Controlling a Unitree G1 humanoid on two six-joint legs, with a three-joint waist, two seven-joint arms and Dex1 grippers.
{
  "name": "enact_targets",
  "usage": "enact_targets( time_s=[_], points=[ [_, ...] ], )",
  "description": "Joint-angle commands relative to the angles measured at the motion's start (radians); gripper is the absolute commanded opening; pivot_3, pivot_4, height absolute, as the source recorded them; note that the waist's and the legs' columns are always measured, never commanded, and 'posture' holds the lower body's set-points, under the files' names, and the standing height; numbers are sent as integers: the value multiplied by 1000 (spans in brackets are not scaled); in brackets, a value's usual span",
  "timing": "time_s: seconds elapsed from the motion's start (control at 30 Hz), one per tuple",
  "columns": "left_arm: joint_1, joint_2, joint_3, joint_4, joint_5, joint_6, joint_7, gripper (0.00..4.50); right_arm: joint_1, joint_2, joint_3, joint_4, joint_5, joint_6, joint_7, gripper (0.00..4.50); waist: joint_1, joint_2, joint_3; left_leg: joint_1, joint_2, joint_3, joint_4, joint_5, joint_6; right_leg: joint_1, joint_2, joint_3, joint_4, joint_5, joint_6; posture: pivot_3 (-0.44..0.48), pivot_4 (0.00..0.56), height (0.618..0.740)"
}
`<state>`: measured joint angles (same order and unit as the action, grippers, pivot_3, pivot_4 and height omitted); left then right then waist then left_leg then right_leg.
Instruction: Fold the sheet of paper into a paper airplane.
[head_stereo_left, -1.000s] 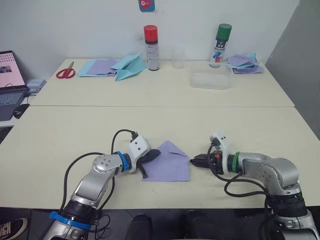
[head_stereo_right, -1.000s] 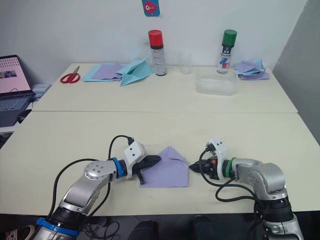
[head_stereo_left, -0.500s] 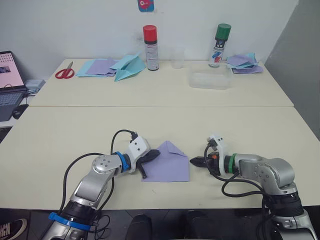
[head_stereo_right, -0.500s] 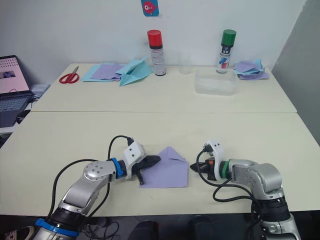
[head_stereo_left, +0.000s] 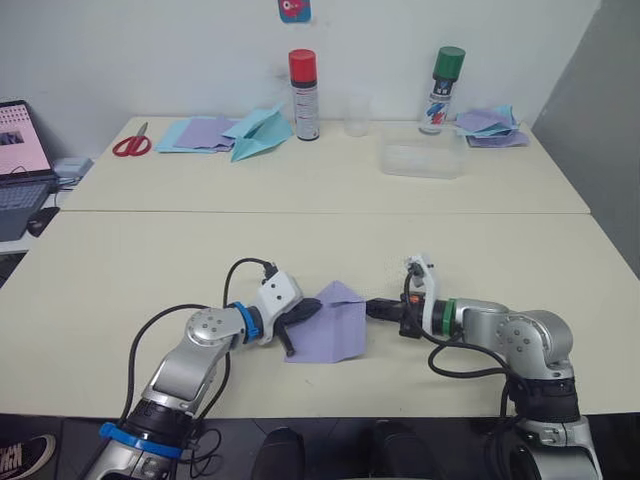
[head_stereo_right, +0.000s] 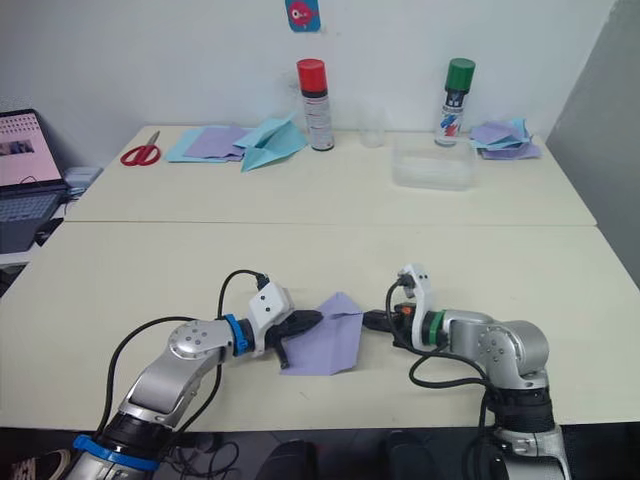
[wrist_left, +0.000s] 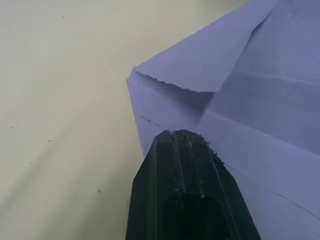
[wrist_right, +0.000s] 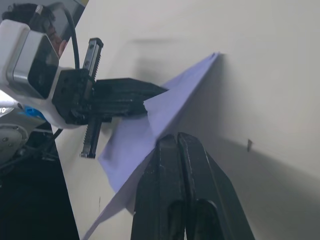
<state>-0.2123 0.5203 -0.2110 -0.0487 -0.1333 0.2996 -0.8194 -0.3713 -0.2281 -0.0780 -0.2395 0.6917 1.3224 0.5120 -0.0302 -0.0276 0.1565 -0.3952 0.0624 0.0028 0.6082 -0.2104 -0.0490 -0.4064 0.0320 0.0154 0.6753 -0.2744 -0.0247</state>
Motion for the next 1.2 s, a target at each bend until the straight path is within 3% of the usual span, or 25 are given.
enact_targets(
  time_s=[0.03,0.73,1.2],
  points=[
    [15,-9,-47,40,18,63,-13,0,-17,35,7,-7,15,-13,-29,30,1,0,0,0,0,0,0,0,0,0,0,0,0,0,0,0,150,740],
    [-49,42,-48,15,-81,173,-212,0,-39,116,92,33,-35,-130,-122,30,-2,1,1,-5,0,0,0,0,0,-3,1,1,-2,0,1,0,150,740],
    [-91,35,-40,72,-70,168,-186,0,-35,151,150,37,-38,-168,-109,30,-2,2,1,-4,0,-1,0,0,0,-3,1,1,-1,0,1,0,150,740]
  ],
)
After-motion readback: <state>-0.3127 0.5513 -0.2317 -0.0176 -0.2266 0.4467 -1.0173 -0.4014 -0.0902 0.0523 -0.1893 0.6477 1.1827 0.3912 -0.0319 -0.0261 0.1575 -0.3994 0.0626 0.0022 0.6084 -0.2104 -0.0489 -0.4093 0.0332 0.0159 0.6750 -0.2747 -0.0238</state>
